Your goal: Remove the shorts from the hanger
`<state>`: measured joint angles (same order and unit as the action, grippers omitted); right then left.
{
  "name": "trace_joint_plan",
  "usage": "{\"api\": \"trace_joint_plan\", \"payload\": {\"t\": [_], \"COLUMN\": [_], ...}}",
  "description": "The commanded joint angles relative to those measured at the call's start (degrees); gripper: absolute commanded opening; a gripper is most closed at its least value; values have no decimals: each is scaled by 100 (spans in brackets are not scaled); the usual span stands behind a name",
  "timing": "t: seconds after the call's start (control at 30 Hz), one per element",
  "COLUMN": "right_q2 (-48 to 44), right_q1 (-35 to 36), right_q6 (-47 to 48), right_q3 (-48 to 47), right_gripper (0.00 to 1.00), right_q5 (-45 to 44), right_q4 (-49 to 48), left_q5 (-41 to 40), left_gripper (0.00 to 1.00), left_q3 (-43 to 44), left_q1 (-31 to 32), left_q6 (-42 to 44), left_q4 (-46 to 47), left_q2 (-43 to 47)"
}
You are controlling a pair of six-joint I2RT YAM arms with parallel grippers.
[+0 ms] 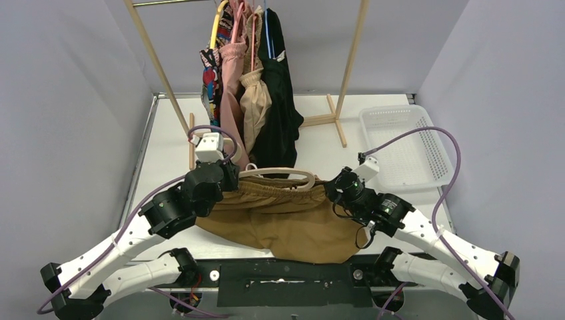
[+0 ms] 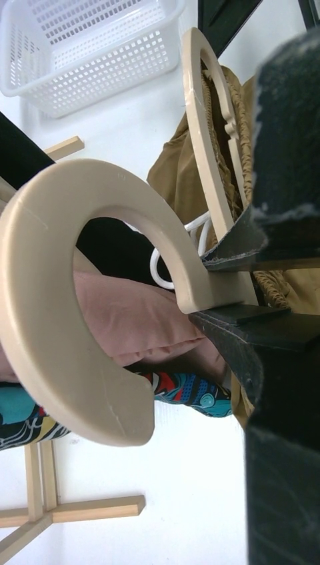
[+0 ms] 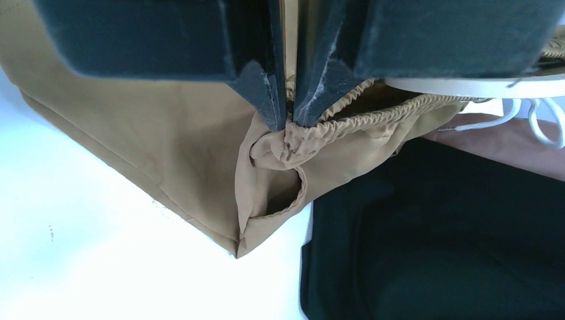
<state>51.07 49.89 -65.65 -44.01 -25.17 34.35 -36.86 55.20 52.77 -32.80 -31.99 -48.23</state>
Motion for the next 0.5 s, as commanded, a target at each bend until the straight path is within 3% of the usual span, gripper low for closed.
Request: {"api": "trace_joint_plan", "payload": {"t": [0.0, 0.2, 0.23, 0.33, 0.47], "right_q2": [184, 681, 707, 786, 835], "right_q1": [-92, -93, -93, -78, -49], "right_q6": [491, 1049, 1061, 1003, 1027], "right_q3": [21, -235, -284, -527, -797], "right_gripper": [8, 18, 25, 56, 67], "right_q5": [216, 799, 756, 372, 45], "right_q4": [-404, -359, -260, 351, 871], "left_q5": [116, 506, 506, 299, 122], "left_gripper": [0, 0, 0, 0, 0], "left_q3": [17, -48, -53, -54, -98], "left_q1": [-30, -17, -21, -21, -21], "left_q6": [-42, -271, -285, -437, -502], "left_q4": [454, 608, 600, 468, 337], "left_q2": [-12, -59, -59, -17, 122]}}
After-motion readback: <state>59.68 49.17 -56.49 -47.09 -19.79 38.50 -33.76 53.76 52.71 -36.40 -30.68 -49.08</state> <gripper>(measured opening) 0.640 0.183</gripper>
